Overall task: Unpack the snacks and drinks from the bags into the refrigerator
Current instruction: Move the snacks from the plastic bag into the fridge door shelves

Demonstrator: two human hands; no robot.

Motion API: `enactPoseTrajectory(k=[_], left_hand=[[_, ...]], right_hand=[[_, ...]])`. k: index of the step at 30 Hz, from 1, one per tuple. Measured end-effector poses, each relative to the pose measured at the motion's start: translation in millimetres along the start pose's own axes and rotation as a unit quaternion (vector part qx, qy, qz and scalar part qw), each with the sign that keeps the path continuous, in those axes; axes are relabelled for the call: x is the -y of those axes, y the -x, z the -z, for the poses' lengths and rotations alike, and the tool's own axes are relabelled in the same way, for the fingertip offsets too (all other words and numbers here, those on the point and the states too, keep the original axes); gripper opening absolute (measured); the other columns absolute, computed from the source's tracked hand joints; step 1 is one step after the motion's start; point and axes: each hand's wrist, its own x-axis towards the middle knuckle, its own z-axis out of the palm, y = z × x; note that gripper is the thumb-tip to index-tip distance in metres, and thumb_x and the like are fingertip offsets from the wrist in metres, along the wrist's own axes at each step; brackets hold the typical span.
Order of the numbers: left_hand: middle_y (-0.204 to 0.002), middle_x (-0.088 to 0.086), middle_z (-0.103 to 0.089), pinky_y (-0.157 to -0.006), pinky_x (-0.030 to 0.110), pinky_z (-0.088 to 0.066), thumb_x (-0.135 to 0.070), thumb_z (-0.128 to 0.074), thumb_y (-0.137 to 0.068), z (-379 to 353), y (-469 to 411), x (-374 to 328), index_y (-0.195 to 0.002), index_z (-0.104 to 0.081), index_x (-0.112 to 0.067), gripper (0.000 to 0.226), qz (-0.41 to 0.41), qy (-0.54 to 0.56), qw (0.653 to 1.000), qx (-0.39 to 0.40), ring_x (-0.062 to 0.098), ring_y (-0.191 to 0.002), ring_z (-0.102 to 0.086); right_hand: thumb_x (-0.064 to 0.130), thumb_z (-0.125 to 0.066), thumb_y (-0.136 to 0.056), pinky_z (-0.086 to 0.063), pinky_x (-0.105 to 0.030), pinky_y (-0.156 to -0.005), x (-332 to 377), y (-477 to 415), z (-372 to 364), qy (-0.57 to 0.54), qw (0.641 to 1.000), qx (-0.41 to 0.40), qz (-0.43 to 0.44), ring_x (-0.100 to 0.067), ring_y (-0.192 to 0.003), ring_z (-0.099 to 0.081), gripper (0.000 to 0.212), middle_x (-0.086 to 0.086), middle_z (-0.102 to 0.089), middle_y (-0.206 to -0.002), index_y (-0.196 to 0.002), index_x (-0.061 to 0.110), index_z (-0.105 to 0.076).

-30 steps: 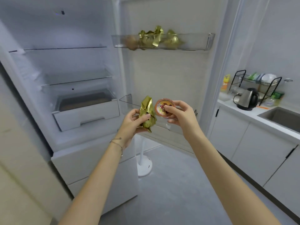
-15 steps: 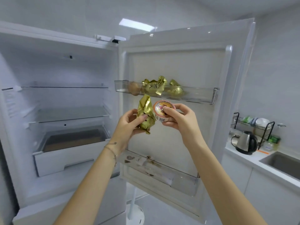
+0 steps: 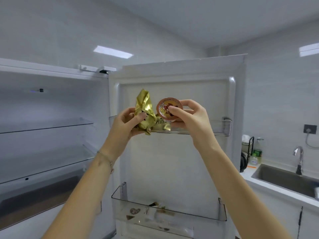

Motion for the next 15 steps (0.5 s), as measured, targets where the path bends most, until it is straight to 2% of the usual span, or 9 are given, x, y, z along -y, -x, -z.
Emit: enactPoseTrajectory(k=[4,8,13,15], left_hand=[[-0.098,0.009,-0.07,-0.071,0.038,-0.059,-0.026,-0.07,-0.082,0,-32,-16,-0.112,-0.061,-0.006,0.037,-0.008,-0.007,0.999,0.043,0.029,-0.091,-0.07],[-0.111,0.01,-0.069,-0.078,0.038,-0.059,-0.025,-0.072,-0.082,-5,-62,-13,-0.122,-0.055,-0.01,0.046,-0.01,-0.047,0.996,0.073,0.026,-0.097,-0.07],[-0.109,0.006,-0.07,-0.071,0.022,-0.055,-0.029,-0.077,-0.077,-16,-89,-4,-0.116,-0.057,-0.013,0.047,-0.005,-0.112,0.988,0.106,0.015,-0.094,-0.07],[-0.105,-0.001,-0.072,-0.069,0.019,-0.053,-0.032,-0.079,-0.076,-19,-92,2,-0.111,-0.061,-0.018,0.042,-0.017,-0.164,0.979,0.118,0.01,-0.093,-0.069]], right_hand=[[0.014,-0.075,-0.082,-0.06,-0.029,-0.066,16,-20,5,0.036,0.998,-0.041,0.011,-0.021,-0.072,-0.073,0.026,-0.007,-0.074,-0.079,-0.104,0.006,-0.064],[0.014,-0.076,-0.081,-0.058,-0.026,-0.06,20,-34,11,0.069,0.995,-0.065,-0.012,-0.023,-0.076,-0.073,0.024,-0.015,-0.073,-0.089,-0.101,0.008,-0.064],[0.014,-0.076,-0.079,-0.06,-0.028,-0.066,23,-49,27,0.145,0.986,-0.082,-0.015,-0.019,-0.072,-0.071,0.021,-0.014,-0.073,-0.09,-0.095,0.012,-0.062],[0.014,-0.076,-0.078,-0.06,-0.029,-0.067,25,-54,36,0.187,0.978,-0.093,-0.017,-0.022,-0.078,-0.071,0.021,-0.014,-0.072,-0.092,-0.093,0.013,-0.061]])
